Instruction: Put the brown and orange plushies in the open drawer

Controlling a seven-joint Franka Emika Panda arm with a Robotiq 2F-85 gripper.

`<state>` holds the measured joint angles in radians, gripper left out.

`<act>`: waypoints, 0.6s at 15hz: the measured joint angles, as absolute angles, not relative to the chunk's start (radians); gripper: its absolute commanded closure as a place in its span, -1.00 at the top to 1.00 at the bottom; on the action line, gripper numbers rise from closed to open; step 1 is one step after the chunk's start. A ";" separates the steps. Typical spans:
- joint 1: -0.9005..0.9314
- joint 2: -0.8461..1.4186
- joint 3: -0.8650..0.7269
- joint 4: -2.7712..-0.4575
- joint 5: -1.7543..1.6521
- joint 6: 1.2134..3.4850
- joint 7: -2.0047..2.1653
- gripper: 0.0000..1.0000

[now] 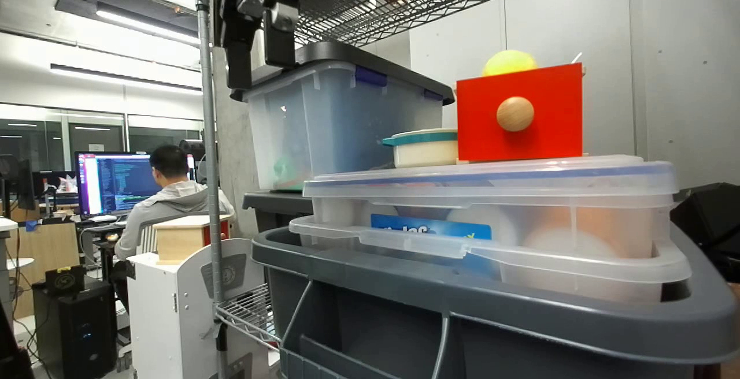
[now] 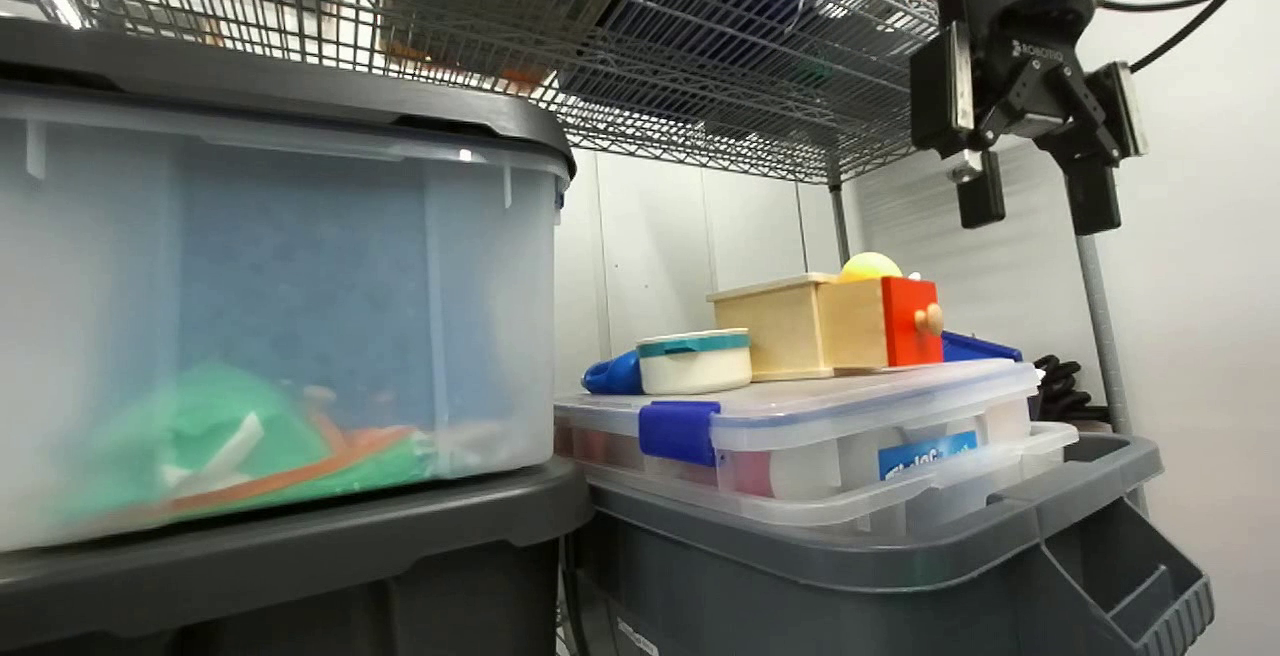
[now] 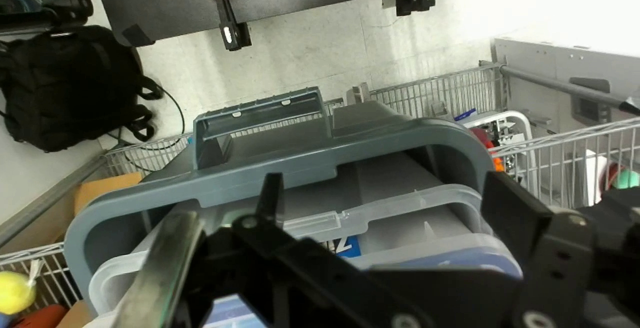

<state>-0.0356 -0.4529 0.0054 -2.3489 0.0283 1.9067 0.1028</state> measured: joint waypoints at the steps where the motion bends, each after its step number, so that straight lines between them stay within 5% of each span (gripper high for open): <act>1: -0.036 -0.460 0.007 -2.357 0.029 1.905 0.091 1.00; 9: -0.033 -0.469 0.008 -2.367 0.032 1.874 0.069 1.00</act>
